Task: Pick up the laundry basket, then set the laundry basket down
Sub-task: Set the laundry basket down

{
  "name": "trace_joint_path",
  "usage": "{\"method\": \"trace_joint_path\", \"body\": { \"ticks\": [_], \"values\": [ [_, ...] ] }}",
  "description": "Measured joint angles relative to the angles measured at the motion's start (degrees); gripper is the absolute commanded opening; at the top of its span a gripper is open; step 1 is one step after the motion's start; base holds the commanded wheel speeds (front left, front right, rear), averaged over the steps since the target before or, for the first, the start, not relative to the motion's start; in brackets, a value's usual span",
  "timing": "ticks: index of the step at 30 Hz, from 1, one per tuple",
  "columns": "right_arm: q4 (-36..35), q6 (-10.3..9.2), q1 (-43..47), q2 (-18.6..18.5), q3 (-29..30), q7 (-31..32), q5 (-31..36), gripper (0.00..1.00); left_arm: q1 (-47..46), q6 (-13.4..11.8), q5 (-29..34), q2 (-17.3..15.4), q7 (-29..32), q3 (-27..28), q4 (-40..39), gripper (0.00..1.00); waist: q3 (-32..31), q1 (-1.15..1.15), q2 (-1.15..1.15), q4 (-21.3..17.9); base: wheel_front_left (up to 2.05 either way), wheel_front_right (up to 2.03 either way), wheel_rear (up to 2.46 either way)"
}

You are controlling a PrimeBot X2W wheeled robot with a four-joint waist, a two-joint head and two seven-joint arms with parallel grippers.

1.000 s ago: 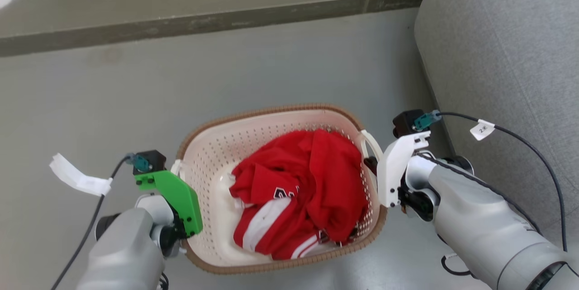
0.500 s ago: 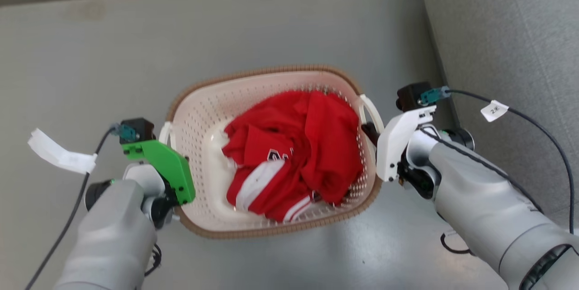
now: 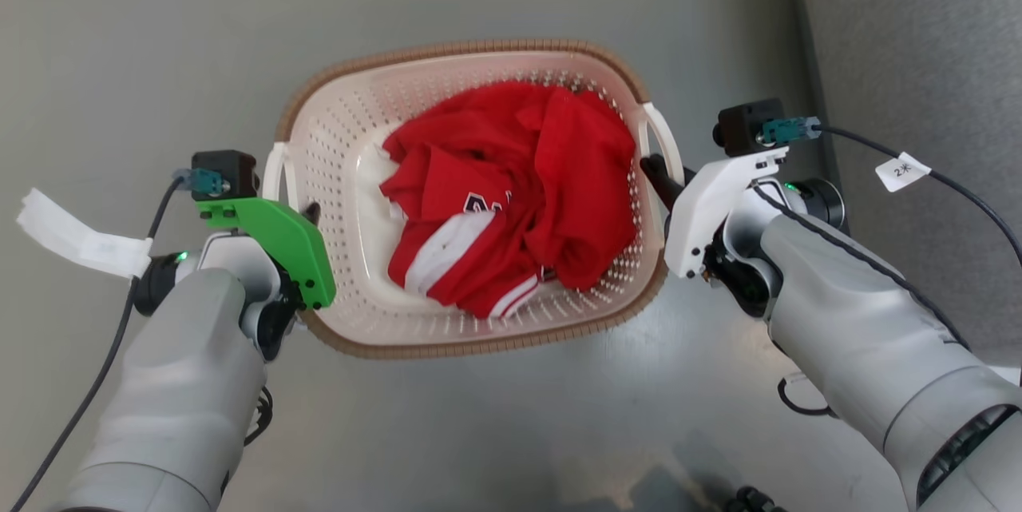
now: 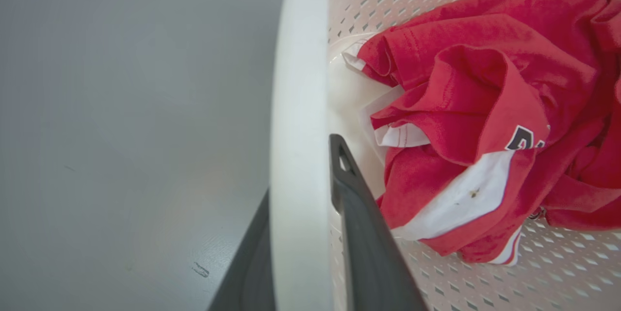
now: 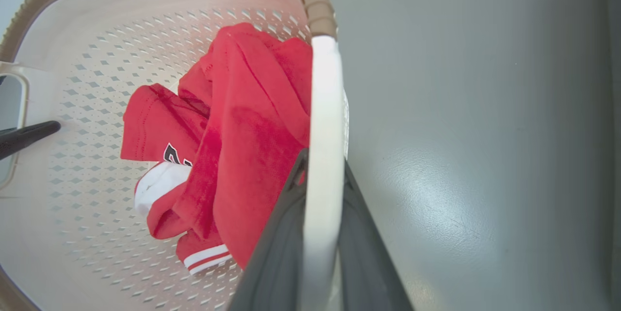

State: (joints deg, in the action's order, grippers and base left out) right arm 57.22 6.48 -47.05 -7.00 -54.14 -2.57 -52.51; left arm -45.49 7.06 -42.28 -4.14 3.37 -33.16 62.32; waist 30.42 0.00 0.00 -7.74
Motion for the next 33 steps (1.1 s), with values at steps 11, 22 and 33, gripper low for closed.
{"method": "trace_joint_path", "body": {
  "ticks": [11,22,33],
  "values": [
    [0.3,0.01,-2.6,0.5,1.2,-5.2,-0.8,0.0,-2.8,0.1,0.7,-0.4,-5.8,0.3,-0.2,0.0,8.3,0.0,0.0,0.4,0.0,0.0,0.0],
    [1.1,0.01,-3.6,1.5,1.2,-9.6,-1.0,0.0,-4.2,0.1,1.7,-0.9,-10.6,0.2,0.3,0.0,16.2,0.0,0.0,0.4,0.0,0.0,0.0],
    [2.0,0.03,-4.8,1.8,0.9,-11.1,-1.0,0.0,-5.8,0.1,2.9,-0.8,-14.3,-0.3,1.5,0.0,20.3,0.01,0.0,0.2,0.0,0.0,0.0]
  ]
}}
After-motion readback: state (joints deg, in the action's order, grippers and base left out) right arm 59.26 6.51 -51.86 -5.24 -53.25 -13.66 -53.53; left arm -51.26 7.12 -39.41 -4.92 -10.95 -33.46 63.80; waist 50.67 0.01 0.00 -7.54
